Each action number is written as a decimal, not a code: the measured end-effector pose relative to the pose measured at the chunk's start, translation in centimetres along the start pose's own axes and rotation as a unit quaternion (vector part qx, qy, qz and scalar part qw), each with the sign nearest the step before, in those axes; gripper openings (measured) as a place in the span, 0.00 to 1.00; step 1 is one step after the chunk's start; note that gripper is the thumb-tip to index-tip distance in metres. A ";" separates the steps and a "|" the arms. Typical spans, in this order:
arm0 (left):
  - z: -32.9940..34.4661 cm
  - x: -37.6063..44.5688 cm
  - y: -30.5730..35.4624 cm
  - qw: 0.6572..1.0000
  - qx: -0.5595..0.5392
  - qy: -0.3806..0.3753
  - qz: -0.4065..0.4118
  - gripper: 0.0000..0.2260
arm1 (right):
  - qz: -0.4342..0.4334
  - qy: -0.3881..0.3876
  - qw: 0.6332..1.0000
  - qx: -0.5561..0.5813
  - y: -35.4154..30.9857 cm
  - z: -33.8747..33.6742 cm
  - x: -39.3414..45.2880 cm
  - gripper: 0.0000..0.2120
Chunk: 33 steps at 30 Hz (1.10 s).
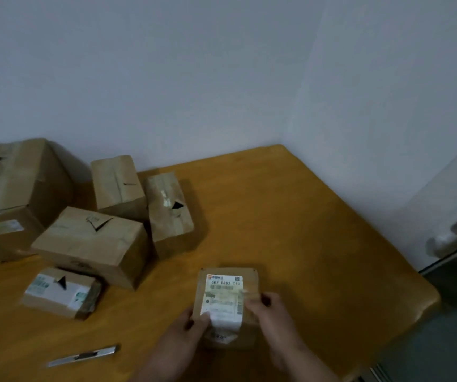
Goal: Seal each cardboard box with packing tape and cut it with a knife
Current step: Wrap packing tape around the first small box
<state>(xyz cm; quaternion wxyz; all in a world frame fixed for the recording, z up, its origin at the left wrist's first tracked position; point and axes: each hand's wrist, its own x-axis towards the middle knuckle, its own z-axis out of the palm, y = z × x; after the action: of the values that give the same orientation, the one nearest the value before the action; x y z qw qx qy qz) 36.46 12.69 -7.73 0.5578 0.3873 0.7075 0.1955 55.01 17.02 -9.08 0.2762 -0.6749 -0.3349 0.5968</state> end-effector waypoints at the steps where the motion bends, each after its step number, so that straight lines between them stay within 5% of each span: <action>1: 0.2 1.0 1.1 1.000 -0.013 -0.001 0.007 0.24 | -0.011 -0.003 1.000 -0.009 -0.9 -0.5 0.9 0.14; 15: 5.9 17.5 18.1 0.991 -0.094 0.062 0.066 0.19 | -0.068 -0.044 0.997 -0.009 -14.5 -9.0 19.5 0.32; 22: 11.3 29.0 30.4 0.978 -0.146 0.108 0.106 0.20 | -0.150 0.030 0.988 -0.015 -22.2 -14.9 33.1 0.12; 29: 12.5 38.7 37.2 0.974 -0.151 0.089 0.144 0.22 | -0.210 0.063 0.974 -0.054 -29.1 -16.7 43.3 0.19; 33: 12.4 42.3 38.1 0.979 -0.149 0.071 0.116 0.29 | -0.133 0.058 0.987 -0.076 -30.3 -16.0 46.6 0.24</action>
<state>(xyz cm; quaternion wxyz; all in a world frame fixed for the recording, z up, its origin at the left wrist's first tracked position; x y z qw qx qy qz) 57.37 66.91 -11.47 0.5311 0.3644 0.6585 0.3892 70.09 72.78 -12.45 0.3194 -0.6769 -0.4495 0.4876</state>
